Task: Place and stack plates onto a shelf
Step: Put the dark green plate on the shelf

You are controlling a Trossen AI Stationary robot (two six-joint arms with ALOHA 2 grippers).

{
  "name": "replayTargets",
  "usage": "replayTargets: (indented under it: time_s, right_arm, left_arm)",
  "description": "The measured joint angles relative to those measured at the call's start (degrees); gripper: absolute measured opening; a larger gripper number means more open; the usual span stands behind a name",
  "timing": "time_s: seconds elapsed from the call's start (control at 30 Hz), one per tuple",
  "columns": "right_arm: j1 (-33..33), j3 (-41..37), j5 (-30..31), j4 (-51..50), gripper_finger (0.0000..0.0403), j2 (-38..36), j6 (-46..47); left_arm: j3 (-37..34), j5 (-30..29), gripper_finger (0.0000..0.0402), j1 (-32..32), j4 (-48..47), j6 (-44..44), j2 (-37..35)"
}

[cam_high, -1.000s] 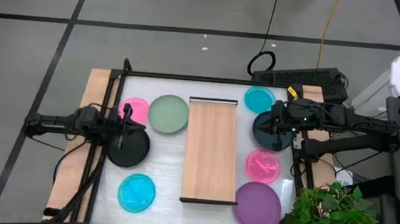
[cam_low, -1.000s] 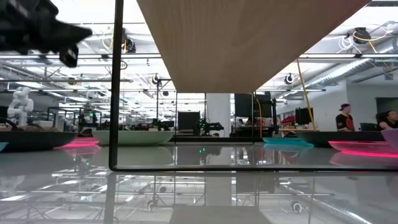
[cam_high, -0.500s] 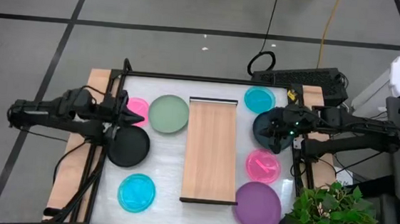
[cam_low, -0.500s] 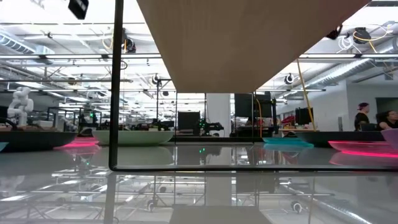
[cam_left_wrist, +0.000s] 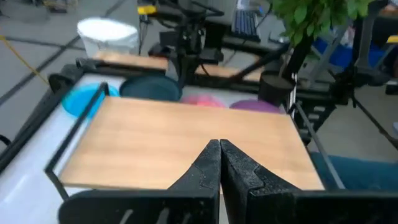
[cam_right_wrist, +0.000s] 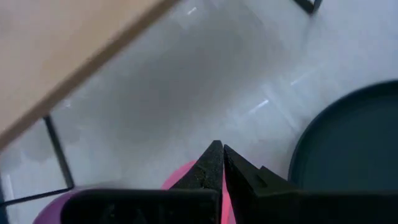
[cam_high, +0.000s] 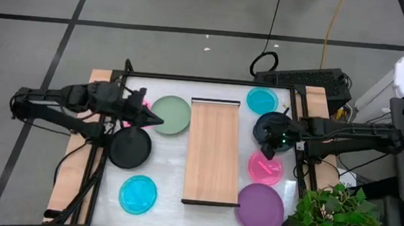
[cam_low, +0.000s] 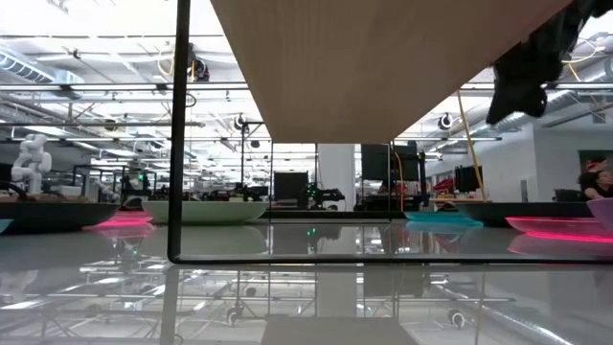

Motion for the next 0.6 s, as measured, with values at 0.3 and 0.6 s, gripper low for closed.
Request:
replayTargets:
  time_s: [0.3, 0.6]
  right_arm:
    - [0.01, -4.24, 1.74, 2.35, 0.0000, 2.98, 6.02]
    - [-0.94, -4.25, 3.33, 4.36, 0.0000, 9.76, 8.35]
  left_arm:
    - [-2.74, -0.13, 0.0003, -2.49, -2.62, 1.42, 5.95]
    - [-8.19, -4.43, 0.0003, -4.59, 7.67, 2.18, 10.56]
